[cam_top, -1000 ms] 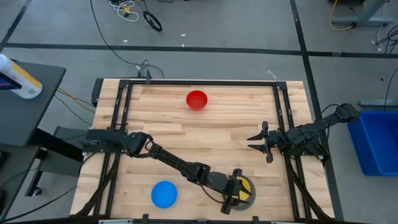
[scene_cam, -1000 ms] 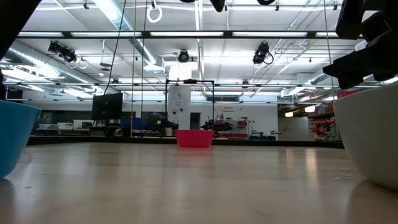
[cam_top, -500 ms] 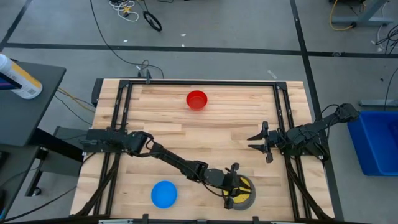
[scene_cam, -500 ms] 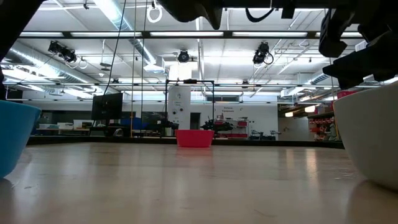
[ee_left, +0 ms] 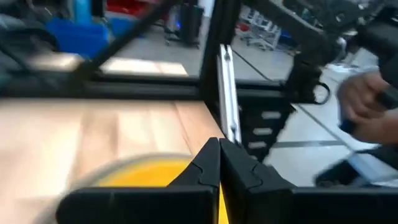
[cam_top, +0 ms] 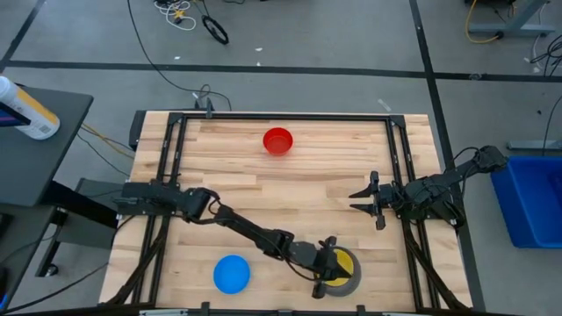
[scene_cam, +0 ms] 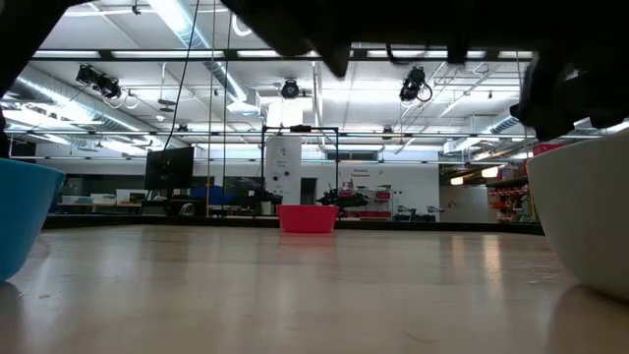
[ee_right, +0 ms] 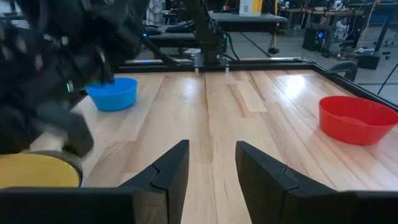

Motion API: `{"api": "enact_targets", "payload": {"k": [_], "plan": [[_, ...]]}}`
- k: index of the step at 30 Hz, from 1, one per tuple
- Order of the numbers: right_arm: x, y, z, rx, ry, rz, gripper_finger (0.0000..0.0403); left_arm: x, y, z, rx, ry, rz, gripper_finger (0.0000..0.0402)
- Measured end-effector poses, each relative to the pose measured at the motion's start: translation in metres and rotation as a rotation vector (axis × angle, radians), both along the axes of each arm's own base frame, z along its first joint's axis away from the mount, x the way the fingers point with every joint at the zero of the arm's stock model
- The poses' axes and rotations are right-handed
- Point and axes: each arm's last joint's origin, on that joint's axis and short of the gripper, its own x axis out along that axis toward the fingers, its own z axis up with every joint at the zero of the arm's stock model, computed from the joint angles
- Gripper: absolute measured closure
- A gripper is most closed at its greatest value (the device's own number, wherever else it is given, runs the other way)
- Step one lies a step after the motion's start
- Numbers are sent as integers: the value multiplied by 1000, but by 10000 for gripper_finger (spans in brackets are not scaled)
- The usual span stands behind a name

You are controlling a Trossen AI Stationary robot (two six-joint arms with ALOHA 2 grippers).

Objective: Nest bowls inside each other
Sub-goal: Stack the yellow bowl on the blue bowl, then stack the light blue bowl on the yellow bowl

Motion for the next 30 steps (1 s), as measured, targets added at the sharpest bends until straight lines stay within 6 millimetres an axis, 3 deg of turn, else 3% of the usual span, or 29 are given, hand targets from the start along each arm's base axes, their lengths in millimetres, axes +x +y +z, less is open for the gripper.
{"api": "enact_targets", "payload": {"k": [3,13,16,19,21,25,28,30], "plan": [[0,0,0,0,-1,0,261,4,1,-12,-24,28,-14,399],[0,0,0,-1,1,-7,263,4,4,-15,23,73,9,400],[0,0,0,-1,0,-7,263,1,1,-5,125,46,31,400],[0,0,0,2,0,-7,263,-4,5,23,264,68,145,397],[0,0,-1,0,5,-7,262,-12,11,37,356,113,236,398],[0,0,-2,-8,22,-7,261,-35,26,47,473,227,342,399],[0,0,-3,-11,29,-6,262,-66,34,61,465,254,429,400],[0,0,-3,-11,30,-6,262,-94,36,59,455,289,474,400]]}}
